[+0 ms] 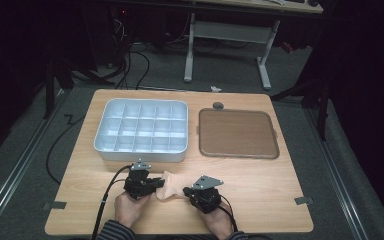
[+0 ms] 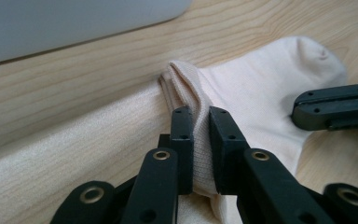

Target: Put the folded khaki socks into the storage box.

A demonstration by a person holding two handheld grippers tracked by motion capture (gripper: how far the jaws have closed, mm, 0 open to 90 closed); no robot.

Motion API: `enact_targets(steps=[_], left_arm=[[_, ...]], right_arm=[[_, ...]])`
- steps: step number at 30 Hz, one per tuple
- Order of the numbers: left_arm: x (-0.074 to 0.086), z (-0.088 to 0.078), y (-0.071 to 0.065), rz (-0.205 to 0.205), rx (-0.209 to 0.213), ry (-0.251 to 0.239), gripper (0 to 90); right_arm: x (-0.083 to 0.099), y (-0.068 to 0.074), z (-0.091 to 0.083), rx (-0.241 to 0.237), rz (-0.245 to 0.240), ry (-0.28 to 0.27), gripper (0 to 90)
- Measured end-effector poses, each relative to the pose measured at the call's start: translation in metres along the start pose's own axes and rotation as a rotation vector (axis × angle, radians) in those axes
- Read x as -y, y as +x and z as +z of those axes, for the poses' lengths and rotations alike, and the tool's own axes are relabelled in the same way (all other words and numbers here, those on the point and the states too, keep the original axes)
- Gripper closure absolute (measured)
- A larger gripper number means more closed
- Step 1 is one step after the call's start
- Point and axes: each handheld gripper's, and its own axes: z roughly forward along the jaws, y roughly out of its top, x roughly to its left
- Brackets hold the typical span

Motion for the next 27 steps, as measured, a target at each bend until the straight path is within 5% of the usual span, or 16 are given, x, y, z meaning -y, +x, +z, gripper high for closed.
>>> enact_targets(steps=[14, 19, 27], left_arm=[[-0.007, -0.009, 0.0, -0.002, 0.054, -0.013, 81.5], [-0.007, -0.011, -0.001, -0.003, 0.06, -0.01, 81.5], [-0.008, -0.02, -0.001, -0.014, 0.083, -0.03, 81.4]], right_arm=[[-0.006, 0.001, -0.002, -0.026, 0.014, 0.002, 86.6], [-0.018, 0.007, -0.006, -0.051, -0.007, -0.039, 86.6], [-0.024, 0.016, 0.008, -0.083, -0.045, 0.001, 86.6]])
